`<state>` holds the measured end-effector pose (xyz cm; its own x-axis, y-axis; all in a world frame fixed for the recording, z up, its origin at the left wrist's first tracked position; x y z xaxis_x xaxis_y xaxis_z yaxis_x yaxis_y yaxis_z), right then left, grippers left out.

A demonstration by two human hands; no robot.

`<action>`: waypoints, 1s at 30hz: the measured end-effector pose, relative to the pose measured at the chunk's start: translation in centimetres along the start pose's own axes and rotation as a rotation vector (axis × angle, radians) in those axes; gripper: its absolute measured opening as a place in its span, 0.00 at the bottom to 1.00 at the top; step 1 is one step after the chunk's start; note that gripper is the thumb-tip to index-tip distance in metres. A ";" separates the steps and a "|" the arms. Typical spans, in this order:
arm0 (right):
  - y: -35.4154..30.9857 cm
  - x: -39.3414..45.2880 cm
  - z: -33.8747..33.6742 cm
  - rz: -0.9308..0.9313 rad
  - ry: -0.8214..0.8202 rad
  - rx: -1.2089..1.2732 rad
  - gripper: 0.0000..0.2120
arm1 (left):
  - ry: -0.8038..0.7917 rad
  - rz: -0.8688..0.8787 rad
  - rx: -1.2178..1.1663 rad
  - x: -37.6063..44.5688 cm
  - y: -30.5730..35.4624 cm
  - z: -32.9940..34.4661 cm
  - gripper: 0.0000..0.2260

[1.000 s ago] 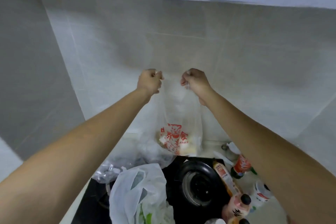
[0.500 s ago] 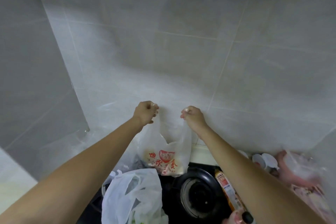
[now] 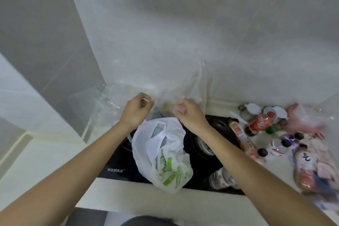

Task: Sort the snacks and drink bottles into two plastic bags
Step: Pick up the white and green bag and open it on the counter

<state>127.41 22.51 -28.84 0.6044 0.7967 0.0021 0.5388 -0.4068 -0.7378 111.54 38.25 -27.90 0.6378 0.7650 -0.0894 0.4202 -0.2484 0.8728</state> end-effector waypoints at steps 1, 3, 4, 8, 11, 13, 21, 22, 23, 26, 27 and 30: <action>0.6 -1.0 1.2 0.025 -0.014 -0.004 0.15 | -0.017 -0.020 0.007 -0.7 -1.5 0.3 0.07; 1.4 -3.1 3.5 0.085 -0.062 -0.014 0.20 | -0.086 -0.090 0.026 -1.9 -4.5 1.5 0.08; 1.7 -4.0 4.4 0.106 -0.098 -0.041 0.23 | -0.126 -0.123 0.031 -2.4 -5.6 2.2 0.09; 2.9 -5.8 6.9 0.102 -0.204 -0.294 0.26 | -0.318 -0.226 -0.050 -4.0 -8.8 6.1 0.17; 3.9 -6.0 7.4 0.149 -0.124 -0.227 0.06 | -0.454 -0.256 -0.077 -4.8 -10.0 8.5 0.24; 3.9 -6.0 7.1 0.238 -0.046 -0.127 0.10 | -0.455 -0.246 -0.036 -4.8 -10.4 9.1 0.21; 0.0 -5.2 4.1 0.332 -0.014 0.426 0.11 | -0.099 -0.146 -0.124 -5.8 -7.4 2.4 0.06; -1.1 -5.1 4.0 0.323 -0.044 0.485 0.10 | -0.036 -0.146 -0.155 -6.3 -6.8 1.0 0.07; -2.2 -5.0 3.8 0.315 -0.073 0.542 0.10 | 0.023 -0.153 -0.173 -6.9 -6.2 -0.4 0.07; -5.7 -5.0 3.8 0.225 -0.120 0.657 0.12 | 0.187 -0.206 -0.219 -9.2 -5.4 -4.5 0.08; -6.9 -5.0 4.1 0.200 -0.125 0.685 0.13 | 0.242 -0.221 -0.226 -10.2 -5.3 -6.1 0.09; -10.2 -5.5 5.2 0.140 -0.149 0.727 0.13 | 0.365 -0.219 -0.189 -13.4 -5.2 -10.5 0.10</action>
<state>115.53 24.57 -24.81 0.5250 0.8324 -0.1776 -0.0912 -0.1525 -0.9841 94.03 35.59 -26.23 0.2636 0.9550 -0.1361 0.3734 0.0290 0.9272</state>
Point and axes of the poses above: each hand's wrist, its own x-axis towards the middle knuckle, its own z-axis out of the palm, y = z × x, the point moved 3 cm from there along x, towards the middle knuckle, and after that the axes turned 3 degrees about -z, right-handed, at the moved point
